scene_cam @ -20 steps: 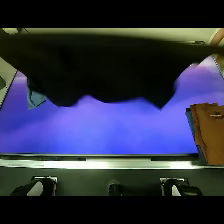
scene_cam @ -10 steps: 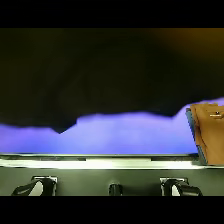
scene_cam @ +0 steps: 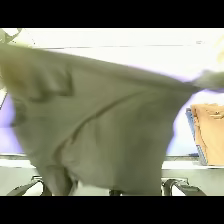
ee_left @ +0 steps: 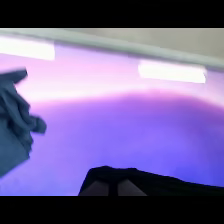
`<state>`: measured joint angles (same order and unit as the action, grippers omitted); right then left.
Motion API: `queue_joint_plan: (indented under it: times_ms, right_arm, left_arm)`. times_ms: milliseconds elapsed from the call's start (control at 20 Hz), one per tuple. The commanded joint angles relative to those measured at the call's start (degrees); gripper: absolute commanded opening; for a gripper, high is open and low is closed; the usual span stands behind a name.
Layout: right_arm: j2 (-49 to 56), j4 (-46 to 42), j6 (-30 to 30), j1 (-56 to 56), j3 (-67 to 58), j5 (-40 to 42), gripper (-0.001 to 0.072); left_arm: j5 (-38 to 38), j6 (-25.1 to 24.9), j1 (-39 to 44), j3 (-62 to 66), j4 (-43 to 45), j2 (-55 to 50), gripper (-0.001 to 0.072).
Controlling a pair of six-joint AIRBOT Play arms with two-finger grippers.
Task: Fold the shirts.
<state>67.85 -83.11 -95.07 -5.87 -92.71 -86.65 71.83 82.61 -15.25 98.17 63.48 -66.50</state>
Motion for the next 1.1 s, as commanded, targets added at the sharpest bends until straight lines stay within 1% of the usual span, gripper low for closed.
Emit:
queue_joint_plan:
  times_ms: [0, 100, 200, 300, 350, 400, 450, 500, 600, 650, 700, 750, 800, 850, 900, 950, 1050]
  right_arm:
    - [16.4, 3.1, 1.2, 3.5, 5.8, 9.1, 0.0043]
    - [22.6, 3.6, -1.2, 4.4, 5.7, 19.9, 0.0043]
    - [25.2, 3.8, -8.5, 3.7, 5.7, 32.1, 0.0043]
    - [25.7, 3.4, -12.5, 2.5, 5.7, 44.3, 0.0044]
    - [25.7, 3.4, -13.6, 1.4, 5.7, 49.2, 0.0044]
    - [25.7, 3.6, -14.9, 0.7, 5.7, 51.3, 0.0043]
    - [26.0, 3.6, -15.4, -0.1, 5.7, 50.7, 0.0043]
    - [26.5, 3.6, -15.3, -0.4, 5.7, 48.1, 0.0043]
    - [27.8, 3.8, -14.8, -0.3, 5.7, 38.2, 0.0045]
    - [28.0, 4.7, -12.4, -0.1, 5.8, 31.7, 0.0045]
    - [27.9, 4.9, -8.2, 0.1, 5.8, 25.7, 0.0045]
    - [27.6, 5.1, -2.3, 0.1, 5.8, 18.7, 0.0044]
    - [27.7, 4.4, 1.7, 0.0, 5.8, 12.4, 0.0044]
    - [27.8, 3.3, 2.7, 0.0, 5.8, 6.6, 0.0044]
    - [27.8, 3.9, 2.6, 0.0, 6.7, 3.7, 0.0044]
    - [27.8, 6.2, 2.5, 0.0, 8.4, 2.7, 0.0044]
    - [27.8, 10.6, 2.5, 0.0, 13.2, 6.9, 0.0044]
  left_arm:
    - [-3.2, -4.7, 4.9, -14.7, -0.7, -12.2, 0.0026]
    - [-7.2, -4.7, 6.8, -16.5, -1.3, -19.6, 0.0027]
    - [-12.1, -4.7, 8.0, -15.8, -2.9, -24.7, 0.0027]
    - [-19.4, -4.6, 8.3, -14.4, -3.3, -27.5, 0.0027]
    - [-23.0, -4.5, 8.2, -13.7, -3.9, -28.3, 0.0027]
    - [-26.2, -2.7, 8.1, -13.1, -4.6, -28.9, 0.0027]
    - [-28.3, -0.5, 8.1, -13.1, -5.1, -29.5, 0.0027]
    - [-28.3, -0.1, 8.3, -13.1, -5.1, -30.1, 0.0027]
    - [-26.5, -0.3, 8.5, -13.1, -5.0, -31.4, 0.0027]
    - [-24.6, -1.0, 8.3, -13.1, -4.8, -31.4, 0.0027]
    - [-22.2, -2.4, 7.8, -13.0, -4.8, -31.1, 0.0027]
    - [-19.2, -3.6, 7.1, -13.0, -4.7, -30.7, 0.0027]
    - [-15.0, -3.8, 6.1, -13.0, -4.0, -30.7, 0.0027]
    - [-10.6, -3.6, 5.2, -13.1, -2.8, -30.9, 0.0027]
    - [-6.1, -2.3, 4.4, -13.1, -1.2, -31.7, 0.0027]
    - [-2.7, -1.4, 4.0, -13.1, -0.4, -32.9, 0.0027]
    - [1.9, -0.9, 3.8, -13.1, -0.5, -35.7, 0.0027]
